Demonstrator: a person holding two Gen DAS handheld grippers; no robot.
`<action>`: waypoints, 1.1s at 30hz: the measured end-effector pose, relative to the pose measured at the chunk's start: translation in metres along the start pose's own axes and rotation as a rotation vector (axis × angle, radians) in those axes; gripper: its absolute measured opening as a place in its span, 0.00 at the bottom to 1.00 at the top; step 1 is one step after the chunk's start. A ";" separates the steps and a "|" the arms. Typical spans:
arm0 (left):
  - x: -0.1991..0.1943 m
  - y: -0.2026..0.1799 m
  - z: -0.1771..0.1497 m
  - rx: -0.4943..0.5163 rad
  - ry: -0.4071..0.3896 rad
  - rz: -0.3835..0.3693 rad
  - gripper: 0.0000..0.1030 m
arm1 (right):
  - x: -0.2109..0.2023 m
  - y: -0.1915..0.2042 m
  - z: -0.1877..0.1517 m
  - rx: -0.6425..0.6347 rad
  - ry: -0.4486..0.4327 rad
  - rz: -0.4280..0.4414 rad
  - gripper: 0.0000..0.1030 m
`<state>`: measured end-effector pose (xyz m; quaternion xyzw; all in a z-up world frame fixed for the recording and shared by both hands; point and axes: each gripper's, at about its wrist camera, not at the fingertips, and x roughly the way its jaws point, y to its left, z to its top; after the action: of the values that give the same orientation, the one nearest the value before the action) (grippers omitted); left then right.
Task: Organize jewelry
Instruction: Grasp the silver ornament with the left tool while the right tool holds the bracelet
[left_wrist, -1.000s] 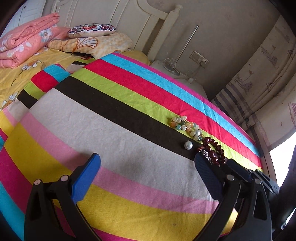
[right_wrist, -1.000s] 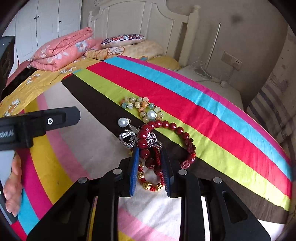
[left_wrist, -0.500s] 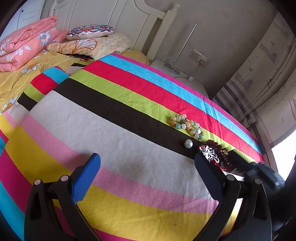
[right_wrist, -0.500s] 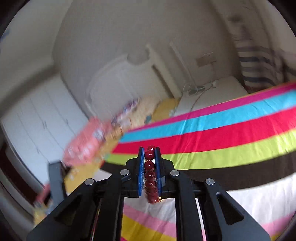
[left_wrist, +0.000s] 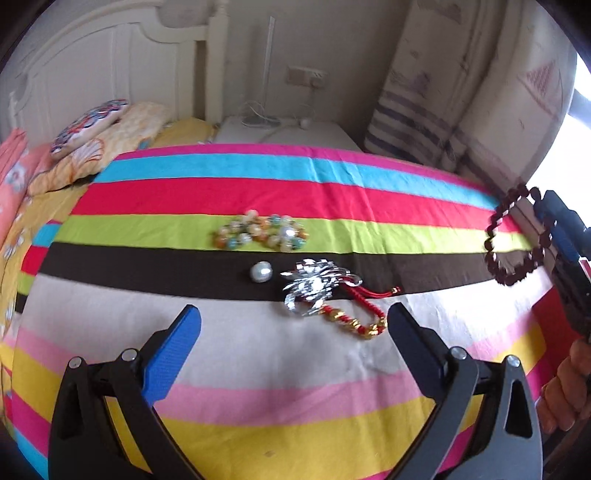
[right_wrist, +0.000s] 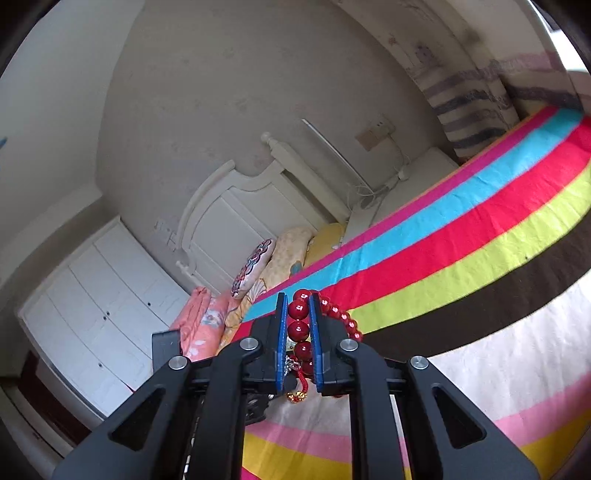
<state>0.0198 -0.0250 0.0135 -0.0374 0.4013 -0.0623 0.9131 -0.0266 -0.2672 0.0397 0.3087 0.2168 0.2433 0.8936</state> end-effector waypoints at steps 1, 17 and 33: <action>0.006 -0.003 0.003 0.015 0.019 0.008 0.94 | 0.001 0.003 -0.001 -0.019 0.006 -0.004 0.12; -0.012 -0.001 0.010 -0.015 -0.082 0.015 0.29 | -0.004 0.015 -0.003 -0.050 -0.012 0.028 0.12; -0.085 -0.005 -0.002 -0.041 -0.195 -0.055 0.29 | -0.087 0.082 0.005 -0.096 -0.135 0.077 0.12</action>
<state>-0.0395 -0.0182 0.0745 -0.0728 0.3104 -0.0753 0.9448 -0.1172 -0.2621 0.1182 0.2895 0.1321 0.2662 0.9099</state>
